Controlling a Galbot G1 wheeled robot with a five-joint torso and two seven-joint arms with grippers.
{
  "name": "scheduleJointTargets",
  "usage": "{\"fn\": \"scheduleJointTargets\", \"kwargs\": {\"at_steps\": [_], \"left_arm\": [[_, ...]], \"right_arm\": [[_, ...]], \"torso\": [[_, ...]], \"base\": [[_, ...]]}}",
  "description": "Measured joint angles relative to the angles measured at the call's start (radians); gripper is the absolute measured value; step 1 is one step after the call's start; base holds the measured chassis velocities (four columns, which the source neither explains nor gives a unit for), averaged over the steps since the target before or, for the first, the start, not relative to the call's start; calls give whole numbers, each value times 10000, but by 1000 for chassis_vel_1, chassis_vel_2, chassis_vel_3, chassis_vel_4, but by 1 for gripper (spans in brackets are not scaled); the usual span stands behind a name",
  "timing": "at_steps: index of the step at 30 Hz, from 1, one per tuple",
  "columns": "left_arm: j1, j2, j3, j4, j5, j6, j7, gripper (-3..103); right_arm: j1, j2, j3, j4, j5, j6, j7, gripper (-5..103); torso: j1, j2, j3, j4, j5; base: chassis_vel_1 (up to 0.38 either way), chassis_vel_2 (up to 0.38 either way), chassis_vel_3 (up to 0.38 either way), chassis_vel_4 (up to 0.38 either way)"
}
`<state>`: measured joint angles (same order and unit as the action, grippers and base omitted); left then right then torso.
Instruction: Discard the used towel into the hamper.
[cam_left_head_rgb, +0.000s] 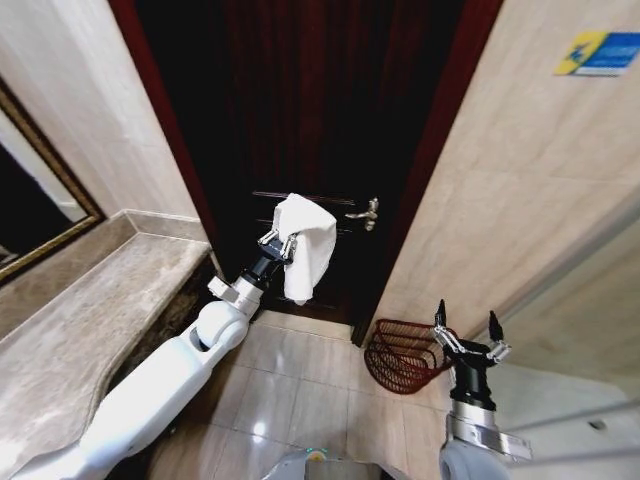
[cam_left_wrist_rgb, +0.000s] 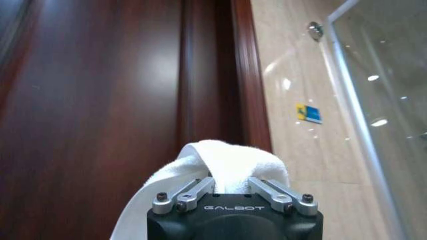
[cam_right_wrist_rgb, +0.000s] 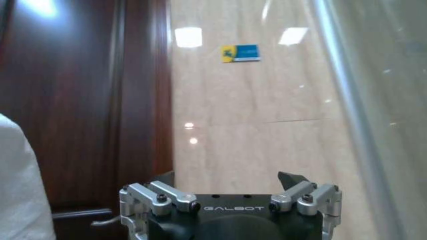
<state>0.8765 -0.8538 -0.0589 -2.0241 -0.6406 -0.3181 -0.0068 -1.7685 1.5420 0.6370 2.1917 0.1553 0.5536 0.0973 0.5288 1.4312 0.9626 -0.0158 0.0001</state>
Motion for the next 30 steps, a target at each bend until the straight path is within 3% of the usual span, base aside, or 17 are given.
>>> {"fn": "scheduleJointTargets", "kwargs": {"at_steps": [19,30], "left_arm": [[-433,-213,535,377,-45,27,-11,7],[-1073,-845,1192,1196,-19,52,-33,7]], "right_arm": [[8,-68,205,-100,67,6,18,100],[5,-35,300,-223,15,-22,100,100]], "torso": [[3,0,1,-1,0],[3,0,1,-1,0]], "base": [[-123,-115,-115,-121],[-118,-125,-128,-123]]}}
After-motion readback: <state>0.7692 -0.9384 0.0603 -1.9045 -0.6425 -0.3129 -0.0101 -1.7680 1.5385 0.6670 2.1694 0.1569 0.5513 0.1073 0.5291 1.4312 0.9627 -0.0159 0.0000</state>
